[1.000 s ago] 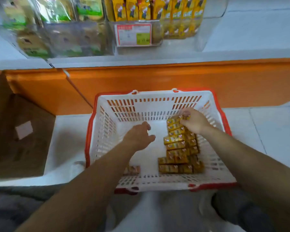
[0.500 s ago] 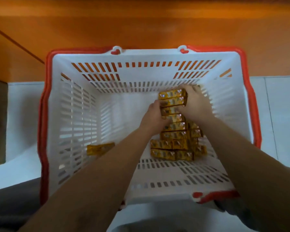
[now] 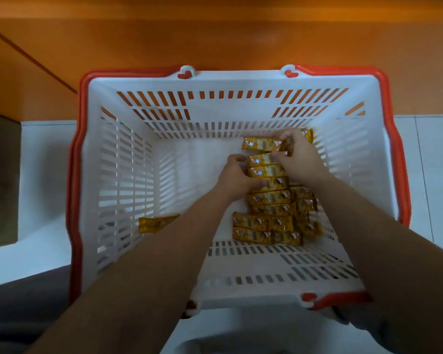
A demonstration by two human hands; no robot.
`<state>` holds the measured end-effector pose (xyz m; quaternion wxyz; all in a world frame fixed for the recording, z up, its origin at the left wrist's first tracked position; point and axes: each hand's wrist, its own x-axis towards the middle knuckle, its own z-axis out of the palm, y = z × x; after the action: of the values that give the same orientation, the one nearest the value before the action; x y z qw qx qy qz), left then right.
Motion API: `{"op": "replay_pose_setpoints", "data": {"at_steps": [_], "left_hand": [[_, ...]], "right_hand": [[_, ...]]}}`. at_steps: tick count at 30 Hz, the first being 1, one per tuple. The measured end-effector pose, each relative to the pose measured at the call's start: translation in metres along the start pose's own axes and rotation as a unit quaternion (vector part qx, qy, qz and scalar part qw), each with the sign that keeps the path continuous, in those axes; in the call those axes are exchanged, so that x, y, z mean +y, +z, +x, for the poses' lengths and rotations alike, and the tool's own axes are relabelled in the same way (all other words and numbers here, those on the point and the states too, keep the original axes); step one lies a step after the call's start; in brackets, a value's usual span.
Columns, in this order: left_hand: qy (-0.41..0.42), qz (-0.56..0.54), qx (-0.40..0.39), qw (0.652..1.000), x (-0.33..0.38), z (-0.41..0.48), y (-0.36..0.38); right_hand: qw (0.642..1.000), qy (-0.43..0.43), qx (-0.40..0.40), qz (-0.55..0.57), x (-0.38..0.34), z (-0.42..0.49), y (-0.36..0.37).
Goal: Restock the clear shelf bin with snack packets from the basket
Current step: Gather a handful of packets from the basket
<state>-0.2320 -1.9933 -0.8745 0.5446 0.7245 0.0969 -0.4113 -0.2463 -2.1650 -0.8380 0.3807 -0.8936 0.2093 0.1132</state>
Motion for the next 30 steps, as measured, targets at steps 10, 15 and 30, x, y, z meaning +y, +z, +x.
{"op": "replay_pose_setpoints", "data": {"at_steps": [10,15,30], "left_hand": [[-0.056,-0.099,-0.032,0.993,0.004,-0.005,-0.005],[-0.064,-0.063,-0.032,0.995,0.010,-0.009,-0.012],[0.016,0.080,-0.005,0.997,0.034,-0.038,-0.039]], "right_hand": [[0.996,0.015,0.051,0.078,0.004,0.000,0.001],[0.996,-0.003,0.069,0.059,-0.002,-0.005,-0.003],[0.996,-0.013,0.077,0.037,-0.022,-0.024,-0.028]]}}
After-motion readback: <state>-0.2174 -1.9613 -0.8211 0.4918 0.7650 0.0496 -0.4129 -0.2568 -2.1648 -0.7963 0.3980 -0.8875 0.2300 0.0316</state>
